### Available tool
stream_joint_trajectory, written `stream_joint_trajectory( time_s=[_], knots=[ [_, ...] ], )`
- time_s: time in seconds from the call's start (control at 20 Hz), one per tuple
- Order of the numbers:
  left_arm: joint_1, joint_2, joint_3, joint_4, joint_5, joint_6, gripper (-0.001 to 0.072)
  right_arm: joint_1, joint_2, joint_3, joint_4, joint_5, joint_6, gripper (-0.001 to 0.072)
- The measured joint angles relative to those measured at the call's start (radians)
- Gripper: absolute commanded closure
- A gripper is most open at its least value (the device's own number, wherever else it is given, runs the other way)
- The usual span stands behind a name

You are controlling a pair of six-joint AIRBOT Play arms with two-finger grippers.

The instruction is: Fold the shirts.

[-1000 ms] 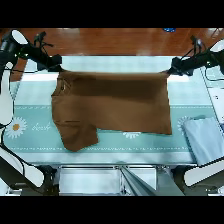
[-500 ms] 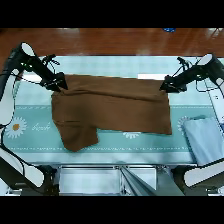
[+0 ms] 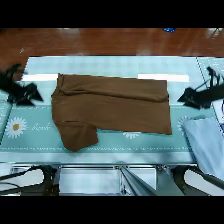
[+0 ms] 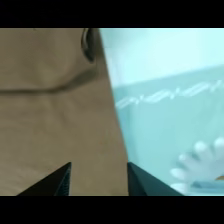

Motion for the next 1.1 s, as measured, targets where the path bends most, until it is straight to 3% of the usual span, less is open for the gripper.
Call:
stream_joint_trajectory(
  time_s=[0.15, 0.35, 0.7, 0.75, 0.8, 0.95, 1.1],
  knots=[
    [0.116, 0.13, -0.267, -0.042, 0.068, 0.009, 0.0203, 0.003, 0.169, -0.254, 0.11, -0.084, -0.043, 0.0305],
    [0.195, 0.192, -0.512, -0.174, 0.176, 0.071, 0.0203, 0.006, 0.3, -0.419, 0.177, -0.127, -0.066, 0.0305],
    [0.082, 0.163, -0.679, -0.341, 0.343, 0.128, 0.0206, 0.004, 0.352, -0.473, 0.294, -0.154, -0.079, 0.0305],
    [0.051, 0.149, -0.684, -0.348, 0.356, 0.129, 0.0341, -0.003, 0.353, -0.468, 0.31, -0.159, -0.079, 0.0305],
    [0.018, 0.132, -0.689, -0.364, 0.379, 0.137, 0.0692, -0.018, 0.355, -0.457, 0.324, -0.159, -0.079, 0.0305],
    [-0.045, 0.097, -0.692, -0.38, 0.411, 0.187, 0.0692, -0.126, 0.357, -0.411, 0.298, -0.109, -0.079, 0.0305],
    [-0.05, 0.085, -0.669, -0.365, 0.401, 0.223, 0.0692, -0.249, 0.357, -0.429, 0.169, 0.005, -0.068, 0.0305]
  ],
)
